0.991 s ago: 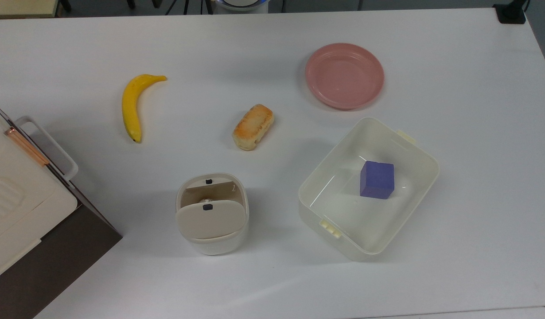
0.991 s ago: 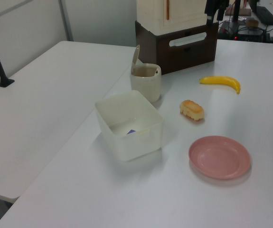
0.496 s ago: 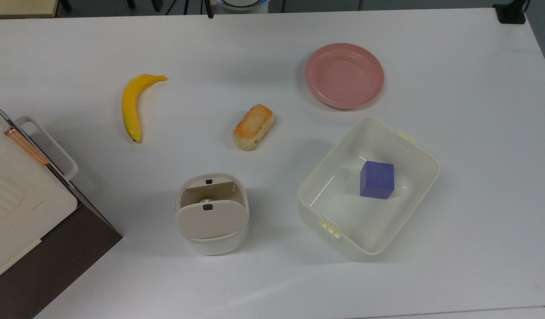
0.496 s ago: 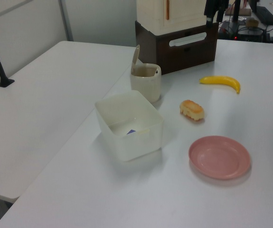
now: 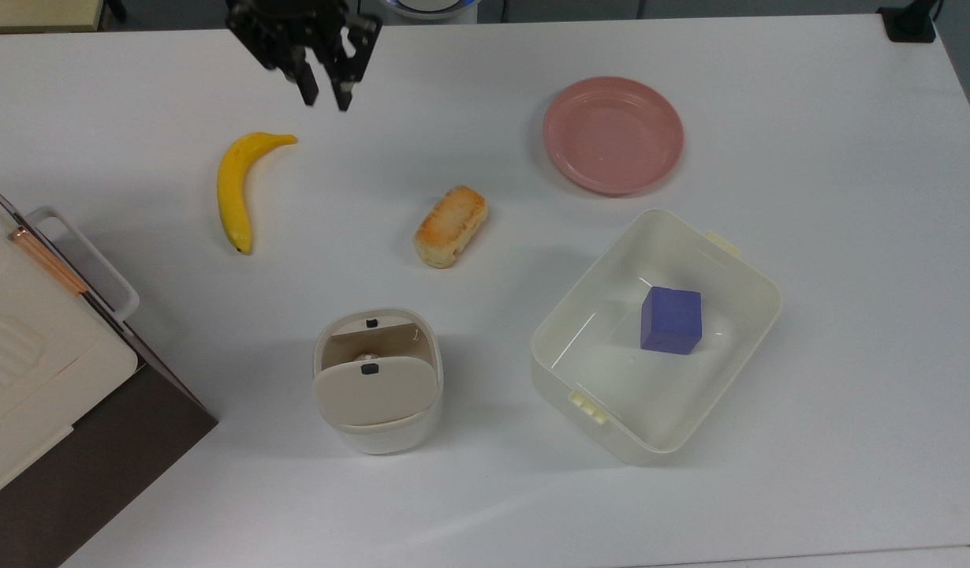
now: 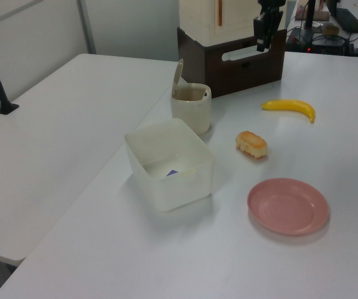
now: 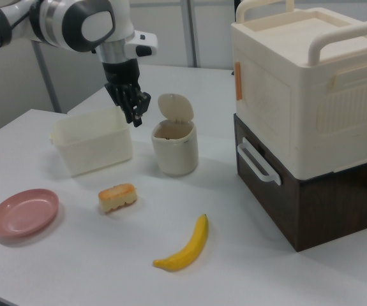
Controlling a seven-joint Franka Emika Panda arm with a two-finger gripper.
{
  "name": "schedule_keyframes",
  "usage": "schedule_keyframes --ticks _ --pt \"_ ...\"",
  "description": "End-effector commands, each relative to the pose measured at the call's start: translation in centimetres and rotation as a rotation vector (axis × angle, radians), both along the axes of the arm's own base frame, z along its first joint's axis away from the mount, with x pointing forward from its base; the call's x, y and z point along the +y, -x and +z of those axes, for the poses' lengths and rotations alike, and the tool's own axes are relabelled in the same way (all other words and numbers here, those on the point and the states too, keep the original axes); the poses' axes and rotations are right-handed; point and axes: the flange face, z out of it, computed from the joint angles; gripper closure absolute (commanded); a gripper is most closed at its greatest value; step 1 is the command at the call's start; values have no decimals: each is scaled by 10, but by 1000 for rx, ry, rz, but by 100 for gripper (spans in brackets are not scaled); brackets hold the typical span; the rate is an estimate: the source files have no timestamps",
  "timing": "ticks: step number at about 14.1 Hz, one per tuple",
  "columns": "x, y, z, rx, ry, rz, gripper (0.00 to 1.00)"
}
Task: Close the trash can
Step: 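Move the gripper down over the open lid of the cream trash can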
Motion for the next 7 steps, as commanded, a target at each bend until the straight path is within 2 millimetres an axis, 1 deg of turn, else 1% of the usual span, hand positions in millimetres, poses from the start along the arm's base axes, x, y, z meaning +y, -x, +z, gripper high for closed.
schedule_keyframes --ticks 1,4,5,7 --pt "2 -13 5 -50 6 -23 100" --pt "0 -22 1 -83 7 -28 100" --pt "0 -29 3 -112 8 -30 100" --pt "1 -49 2 -173 5 -75 100"
